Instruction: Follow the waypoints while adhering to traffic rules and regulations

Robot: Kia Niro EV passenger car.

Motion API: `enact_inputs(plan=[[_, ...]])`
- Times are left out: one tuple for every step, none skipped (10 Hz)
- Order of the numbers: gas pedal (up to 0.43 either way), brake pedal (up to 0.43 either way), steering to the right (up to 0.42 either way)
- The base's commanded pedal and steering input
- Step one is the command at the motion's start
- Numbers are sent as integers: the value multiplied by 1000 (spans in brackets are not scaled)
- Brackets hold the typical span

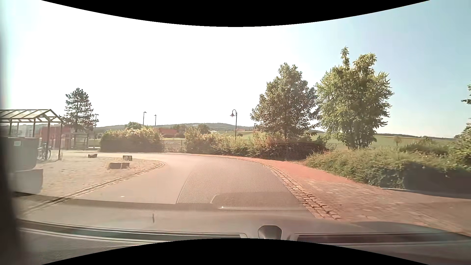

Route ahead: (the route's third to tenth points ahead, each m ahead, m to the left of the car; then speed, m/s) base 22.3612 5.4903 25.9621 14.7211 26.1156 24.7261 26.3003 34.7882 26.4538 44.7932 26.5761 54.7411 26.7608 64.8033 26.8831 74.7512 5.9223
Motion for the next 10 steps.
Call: enact_inputs(plan=[[110, 6, -6], [98, 6, -10], [98, 6, -15], [98, 6, -26], [87, 0, -31], [87, 0, -34], [87, 6, -39], [87, 6, -47], [87, 6, -55], [87, 6, -65]])
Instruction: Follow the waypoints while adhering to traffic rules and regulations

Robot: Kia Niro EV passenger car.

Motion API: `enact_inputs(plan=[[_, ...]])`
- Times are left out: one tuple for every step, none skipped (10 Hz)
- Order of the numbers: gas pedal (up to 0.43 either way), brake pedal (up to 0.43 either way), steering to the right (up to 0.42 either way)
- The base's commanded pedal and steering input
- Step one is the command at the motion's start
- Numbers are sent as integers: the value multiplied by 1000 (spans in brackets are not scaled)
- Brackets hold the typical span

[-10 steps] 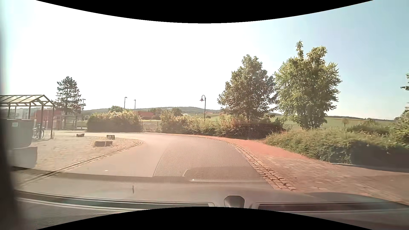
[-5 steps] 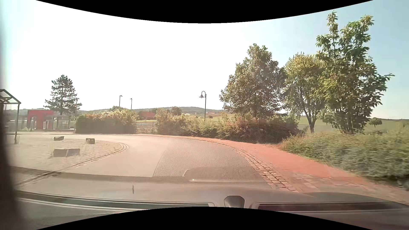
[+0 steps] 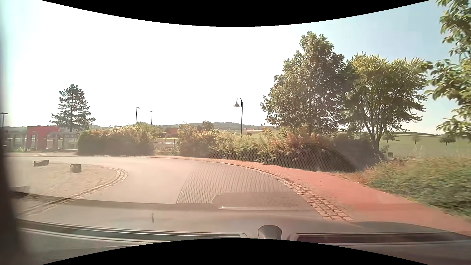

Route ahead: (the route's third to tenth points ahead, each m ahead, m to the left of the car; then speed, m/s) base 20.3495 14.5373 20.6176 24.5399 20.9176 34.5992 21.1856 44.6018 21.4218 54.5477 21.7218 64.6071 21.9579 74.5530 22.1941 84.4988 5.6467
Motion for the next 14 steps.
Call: enact_inputs(plan=[[67, 6, -75], [67, 6, -86], [67, 6, -92], [79, 6, -97], [79, 6, -104], [79, 6, -115], [79, 6, -126], [79, 6, -140], [79, 6, -156], [79, 6, -170], [79, 6, -185], [79, 6, -197], [87, 6, -214], [87, 6, -225]])
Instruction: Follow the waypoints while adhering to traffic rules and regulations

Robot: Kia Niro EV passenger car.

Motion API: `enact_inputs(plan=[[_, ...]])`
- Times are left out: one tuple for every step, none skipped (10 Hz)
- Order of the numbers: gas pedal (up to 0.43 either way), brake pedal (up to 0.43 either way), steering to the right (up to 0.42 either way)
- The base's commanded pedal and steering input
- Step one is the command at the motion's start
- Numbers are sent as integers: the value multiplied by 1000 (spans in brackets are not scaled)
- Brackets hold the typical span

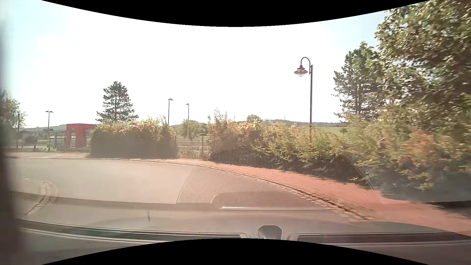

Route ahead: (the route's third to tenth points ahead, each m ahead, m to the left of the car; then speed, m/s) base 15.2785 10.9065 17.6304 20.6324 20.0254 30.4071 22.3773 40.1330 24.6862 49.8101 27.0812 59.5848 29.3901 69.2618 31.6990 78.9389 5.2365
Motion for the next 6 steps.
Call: enact_inputs(plan=[[87, 6, -241], [87, 6, -251], [87, 6, -259], [87, 6, -264], [87, 6, -267], [87, 6, -271]])
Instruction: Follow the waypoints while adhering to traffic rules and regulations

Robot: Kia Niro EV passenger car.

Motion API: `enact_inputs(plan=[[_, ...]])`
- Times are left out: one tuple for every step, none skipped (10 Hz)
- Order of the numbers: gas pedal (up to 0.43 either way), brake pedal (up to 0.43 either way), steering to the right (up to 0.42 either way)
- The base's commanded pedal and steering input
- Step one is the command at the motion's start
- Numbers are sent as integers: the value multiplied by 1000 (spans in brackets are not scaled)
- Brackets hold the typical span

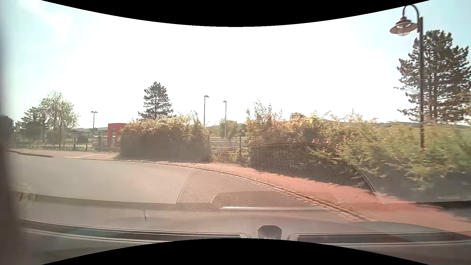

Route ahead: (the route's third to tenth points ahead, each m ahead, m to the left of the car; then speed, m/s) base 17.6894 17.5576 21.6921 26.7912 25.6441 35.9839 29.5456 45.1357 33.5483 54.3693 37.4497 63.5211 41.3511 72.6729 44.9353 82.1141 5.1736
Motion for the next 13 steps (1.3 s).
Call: enact_inputs(plan=[[87, 6, -274], [87, 6, -274], [87, 6, -274], [87, 6, -274], [87, 6, -275], [87, 6, -276], [87, 6, -278], [87, 6, -279], [87, 6, -281], [87, 6, -281], [87, 6, -281], [87, 6, -281], [87, 6, -281]])
